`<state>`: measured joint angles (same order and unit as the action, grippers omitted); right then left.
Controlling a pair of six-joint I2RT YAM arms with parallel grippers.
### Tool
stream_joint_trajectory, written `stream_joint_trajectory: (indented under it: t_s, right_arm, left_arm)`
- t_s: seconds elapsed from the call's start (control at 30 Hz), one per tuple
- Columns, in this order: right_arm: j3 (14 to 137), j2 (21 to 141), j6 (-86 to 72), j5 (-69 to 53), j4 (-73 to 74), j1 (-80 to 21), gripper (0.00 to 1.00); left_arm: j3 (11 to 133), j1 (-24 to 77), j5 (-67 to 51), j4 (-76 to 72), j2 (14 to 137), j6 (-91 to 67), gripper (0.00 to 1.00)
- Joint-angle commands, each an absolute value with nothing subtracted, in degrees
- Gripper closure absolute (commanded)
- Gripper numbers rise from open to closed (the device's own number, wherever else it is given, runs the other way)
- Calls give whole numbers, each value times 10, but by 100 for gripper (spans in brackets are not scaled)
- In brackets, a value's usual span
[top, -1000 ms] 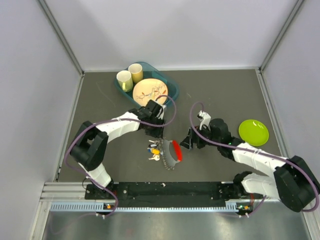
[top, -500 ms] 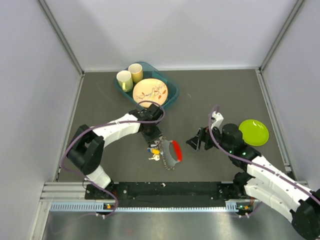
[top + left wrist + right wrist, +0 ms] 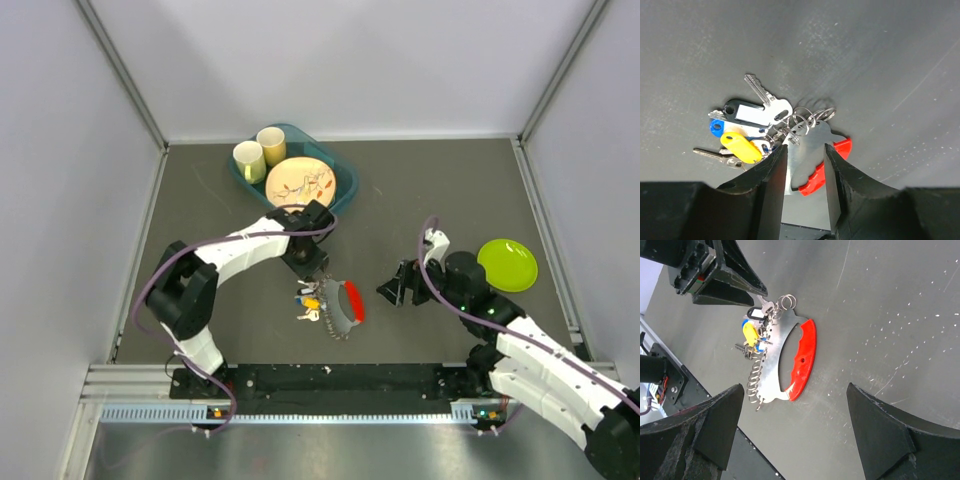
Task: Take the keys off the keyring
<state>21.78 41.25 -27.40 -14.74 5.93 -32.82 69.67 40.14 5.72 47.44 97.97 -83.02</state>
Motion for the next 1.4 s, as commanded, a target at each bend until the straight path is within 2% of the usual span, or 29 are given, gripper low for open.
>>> stream_joint_trajectory:
  t_s: [0.0,0.3,0.73,0.8,0.9,0.93,1.0,1.27,1.37]
  right_arm:
    - [221,398,-260,-140,56,-324,16]
    - [218,389,-255,-134,63,-324,16]
    - [216,391,-250,-127,68,-324,15]
    - [213,392,-253,-127,65,-324,16]
    - [208,399,-258,-129,54,-324,16]
    - [208,401,-258,-130,54,-323,15]
    - [207,405,-261,-134,49,-324,15]
    - [199,405,-270,-136,36,-324,15]
    - [181,420,-284,-154,-10,-323,15]
  left_arm:
    - [720,408,80,505,999,-886,60]
    - [729,413,71,509,1034,-891,62]
    - [722,419,53,512,1049,-875,74]
    - [720,420,53,506,1046,-875,78]
    - [724,420,47,500,1045,-862,88]
    - [725,420,43,497,1045,-859,95]
    - [727,420,37,497,1044,-853,99]
    - [719,420,56,510,1012,-846,100]
    - [711,422,65,498,996,-841,100]
